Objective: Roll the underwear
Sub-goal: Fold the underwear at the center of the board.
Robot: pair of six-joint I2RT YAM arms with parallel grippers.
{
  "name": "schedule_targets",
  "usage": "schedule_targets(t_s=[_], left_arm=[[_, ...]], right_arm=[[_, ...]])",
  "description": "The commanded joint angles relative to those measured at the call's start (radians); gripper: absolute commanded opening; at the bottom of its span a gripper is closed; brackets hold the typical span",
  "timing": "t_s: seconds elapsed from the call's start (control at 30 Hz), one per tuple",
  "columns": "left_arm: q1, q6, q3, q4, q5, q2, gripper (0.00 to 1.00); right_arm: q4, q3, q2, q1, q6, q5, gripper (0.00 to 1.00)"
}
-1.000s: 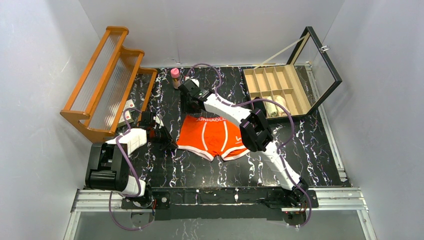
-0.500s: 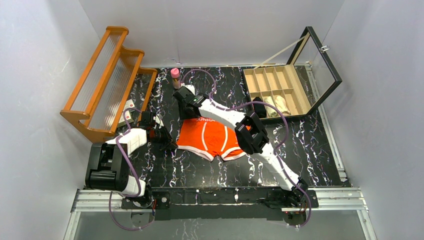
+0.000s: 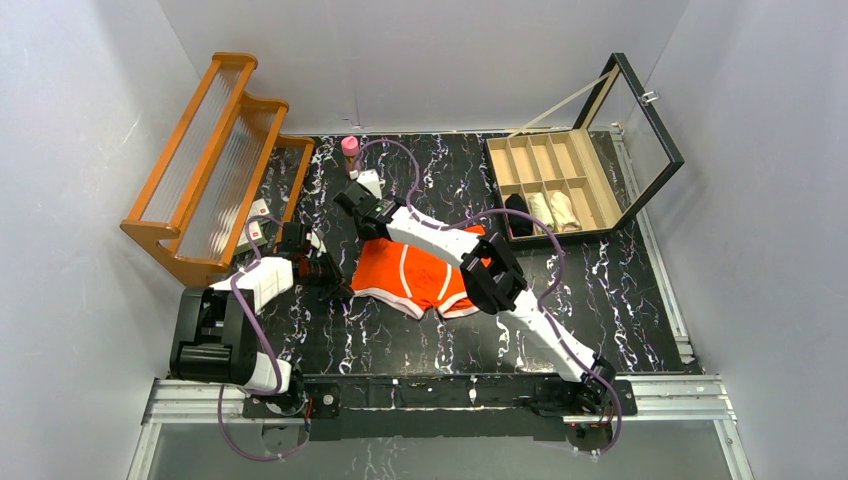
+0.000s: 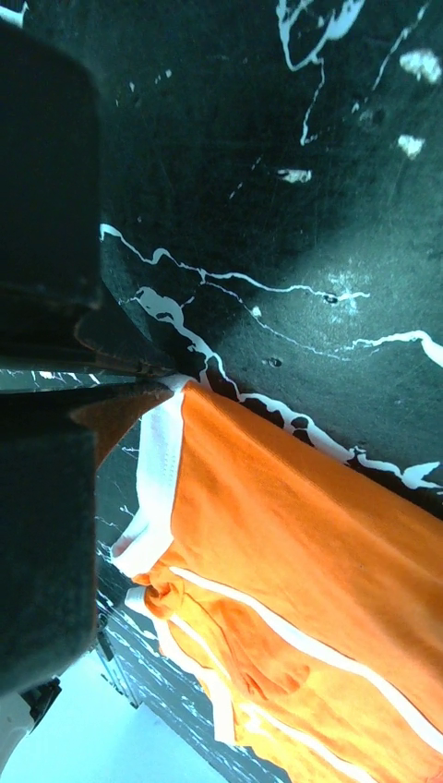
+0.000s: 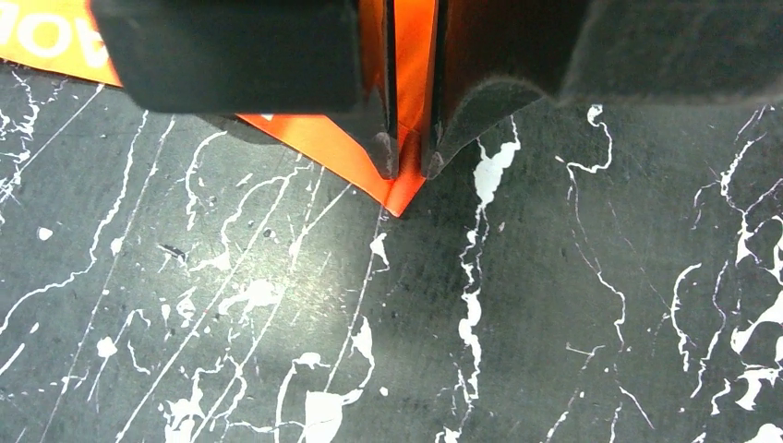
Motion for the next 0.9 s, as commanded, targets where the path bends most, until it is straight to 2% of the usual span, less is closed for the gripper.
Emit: schedule_targets(t_s=[0.0,0.03,0.1,0.23,0.33,0.43,0.67,0.87], left_arm=[[-0.002,0.0,-0.009,-0.056,-0.059,-0.038,0.0],[-0.002,-0.001,-0.008,-0.057,-0.056,-0.041,0.0],[-0.002,-0.001,-0.008,-0.059,-0.054,-0.043,0.0],[-0.002,-0.004,-0.009,-0.061,-0.043,-0.049,0.0],[-0.002,-0.005,0.008,-0.079,-0.028,-0.056,0.0],[0.002,-0.01,0.049,-0.12,-0.04,-0.062,0.0],[0.023,0.013,0.148,-0.27,-0.138,-0.134,0.0],[0.024,0.035,0.239,-0.354,-0.105,-0.17,0.0]], right_arm=[[-0.088,0.04,0.106,0.022,-0.041,0.038,0.24],[-0.088,0.041,0.105,0.023,-0.041,0.032,0.28],[-0.066,0.019,0.089,0.023,-0.045,0.021,0.29],[-0.064,0.025,0.084,0.024,-0.056,0.011,0.16],[-0.05,0.073,0.064,0.021,-0.057,-0.052,0.01],[-0.035,0.085,0.011,-0.002,-0.021,-0.169,0.01],[0.081,-0.086,-0.164,-0.068,0.039,-0.405,0.01],[0.134,-0.098,-0.206,-0.113,0.129,-0.579,0.01]])
